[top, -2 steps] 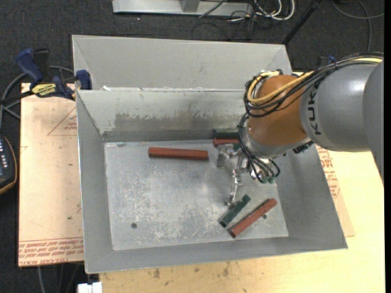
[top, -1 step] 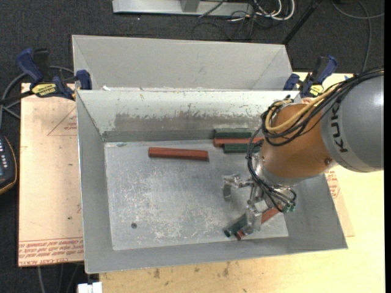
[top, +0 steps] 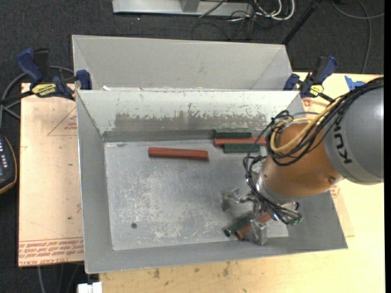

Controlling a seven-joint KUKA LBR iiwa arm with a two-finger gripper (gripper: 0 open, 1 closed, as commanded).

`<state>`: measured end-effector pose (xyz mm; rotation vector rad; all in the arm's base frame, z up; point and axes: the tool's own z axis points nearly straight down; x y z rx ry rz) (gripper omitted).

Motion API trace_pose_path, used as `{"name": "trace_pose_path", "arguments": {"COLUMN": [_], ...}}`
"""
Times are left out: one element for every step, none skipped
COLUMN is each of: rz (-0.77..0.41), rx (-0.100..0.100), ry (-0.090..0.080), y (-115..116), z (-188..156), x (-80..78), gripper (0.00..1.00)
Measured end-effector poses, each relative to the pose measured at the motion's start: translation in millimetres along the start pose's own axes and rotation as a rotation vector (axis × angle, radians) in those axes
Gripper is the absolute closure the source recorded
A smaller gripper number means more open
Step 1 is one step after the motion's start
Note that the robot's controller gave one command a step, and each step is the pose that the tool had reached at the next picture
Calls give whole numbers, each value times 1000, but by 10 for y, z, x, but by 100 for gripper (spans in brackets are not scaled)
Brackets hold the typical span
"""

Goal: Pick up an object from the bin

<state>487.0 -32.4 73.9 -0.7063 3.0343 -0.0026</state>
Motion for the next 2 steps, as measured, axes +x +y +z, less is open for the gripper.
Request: {"name": "trace_pose_path", "arguments": {"rz": [2,3], "rx": [-5,-3], "ry": [17,13], "y": [8,20], "z": [2,-1271], "x": [41,-474], "gripper": [100,100]}}
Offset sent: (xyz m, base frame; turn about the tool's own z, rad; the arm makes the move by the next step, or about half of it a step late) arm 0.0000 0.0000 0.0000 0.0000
